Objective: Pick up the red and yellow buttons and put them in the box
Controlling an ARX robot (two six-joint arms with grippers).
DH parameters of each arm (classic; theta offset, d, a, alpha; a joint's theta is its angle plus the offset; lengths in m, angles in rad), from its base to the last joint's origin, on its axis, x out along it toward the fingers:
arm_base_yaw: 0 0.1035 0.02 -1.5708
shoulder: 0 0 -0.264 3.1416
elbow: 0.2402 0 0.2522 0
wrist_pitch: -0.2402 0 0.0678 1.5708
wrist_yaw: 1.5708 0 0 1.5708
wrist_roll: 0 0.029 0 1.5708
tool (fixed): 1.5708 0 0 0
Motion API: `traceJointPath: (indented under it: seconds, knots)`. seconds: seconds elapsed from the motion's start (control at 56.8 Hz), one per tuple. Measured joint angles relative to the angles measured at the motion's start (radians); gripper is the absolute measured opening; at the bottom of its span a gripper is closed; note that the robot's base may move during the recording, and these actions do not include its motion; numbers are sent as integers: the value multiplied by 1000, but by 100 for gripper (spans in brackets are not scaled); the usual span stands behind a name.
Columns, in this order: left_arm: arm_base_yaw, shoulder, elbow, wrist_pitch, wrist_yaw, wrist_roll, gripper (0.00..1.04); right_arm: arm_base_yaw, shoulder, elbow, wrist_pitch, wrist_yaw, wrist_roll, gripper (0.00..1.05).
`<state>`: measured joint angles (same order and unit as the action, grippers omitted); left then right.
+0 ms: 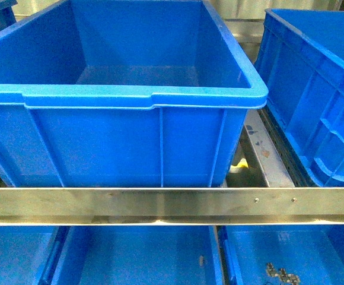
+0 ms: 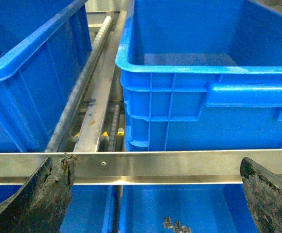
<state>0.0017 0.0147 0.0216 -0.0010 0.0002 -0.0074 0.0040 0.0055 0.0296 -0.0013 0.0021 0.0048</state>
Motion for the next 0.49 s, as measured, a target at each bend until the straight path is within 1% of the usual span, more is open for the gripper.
traceJointPath:
  seconds: [0.493]
  knots:
    - [0, 0, 0, 0, 0, 0, 97, 0, 0, 0, 0, 0, 0, 99]
